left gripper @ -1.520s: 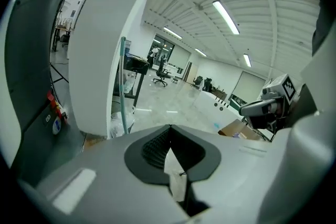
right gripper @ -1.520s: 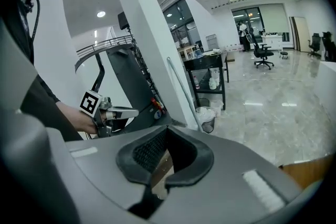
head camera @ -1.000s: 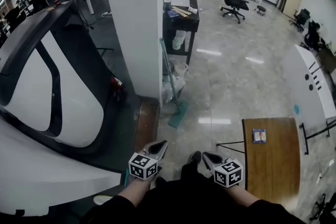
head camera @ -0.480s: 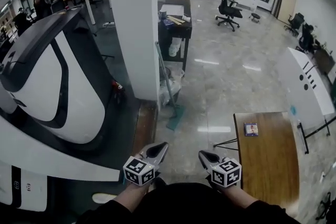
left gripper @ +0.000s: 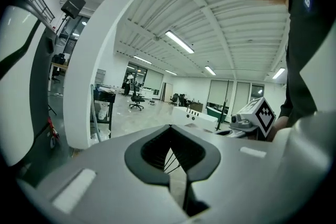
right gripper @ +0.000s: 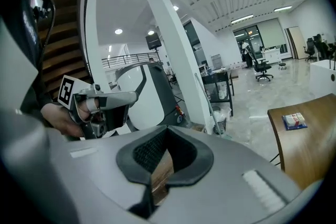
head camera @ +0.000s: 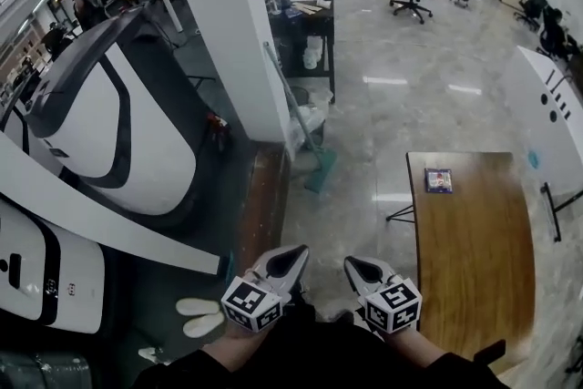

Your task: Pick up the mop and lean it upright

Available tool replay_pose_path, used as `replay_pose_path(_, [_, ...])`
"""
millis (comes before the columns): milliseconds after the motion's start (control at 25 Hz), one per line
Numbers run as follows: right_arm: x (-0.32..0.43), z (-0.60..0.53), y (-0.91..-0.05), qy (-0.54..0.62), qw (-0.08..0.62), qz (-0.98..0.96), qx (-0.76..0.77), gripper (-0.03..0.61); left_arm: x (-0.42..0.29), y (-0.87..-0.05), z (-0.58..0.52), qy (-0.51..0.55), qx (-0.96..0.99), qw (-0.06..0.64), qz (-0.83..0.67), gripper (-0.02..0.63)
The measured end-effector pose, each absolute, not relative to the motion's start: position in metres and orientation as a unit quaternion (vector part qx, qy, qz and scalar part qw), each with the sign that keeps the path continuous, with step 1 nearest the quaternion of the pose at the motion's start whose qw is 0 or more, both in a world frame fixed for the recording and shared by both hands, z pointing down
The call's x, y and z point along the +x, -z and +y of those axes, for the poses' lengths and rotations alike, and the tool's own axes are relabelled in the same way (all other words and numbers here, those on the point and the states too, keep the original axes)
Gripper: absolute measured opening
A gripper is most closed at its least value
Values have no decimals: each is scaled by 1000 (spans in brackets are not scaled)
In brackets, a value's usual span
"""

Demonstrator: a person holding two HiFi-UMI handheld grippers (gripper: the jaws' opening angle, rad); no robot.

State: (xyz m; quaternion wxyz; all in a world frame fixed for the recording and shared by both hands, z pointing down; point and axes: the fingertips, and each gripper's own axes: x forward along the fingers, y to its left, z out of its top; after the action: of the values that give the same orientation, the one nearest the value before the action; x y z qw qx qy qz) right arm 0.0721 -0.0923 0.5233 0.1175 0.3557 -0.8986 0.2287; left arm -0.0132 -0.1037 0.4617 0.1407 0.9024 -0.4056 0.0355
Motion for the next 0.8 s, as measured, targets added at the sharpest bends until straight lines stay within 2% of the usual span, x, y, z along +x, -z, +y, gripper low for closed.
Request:
replay_pose_path(200, [80, -62, -481, -172, 86, -910, 367, 3, 5, -424, -60, -50, 911, 100, -398, 20])
replay_pose_path(400, [81, -43, -442, -105, 51, -909, 399, 3, 14, -412, -32, -16, 928, 82, -363, 20])
replay_pose_path(800, [42, -27, -417, -87, 26, -907, 411, 3, -29, -386, -11, -5, 939, 45, -340, 20])
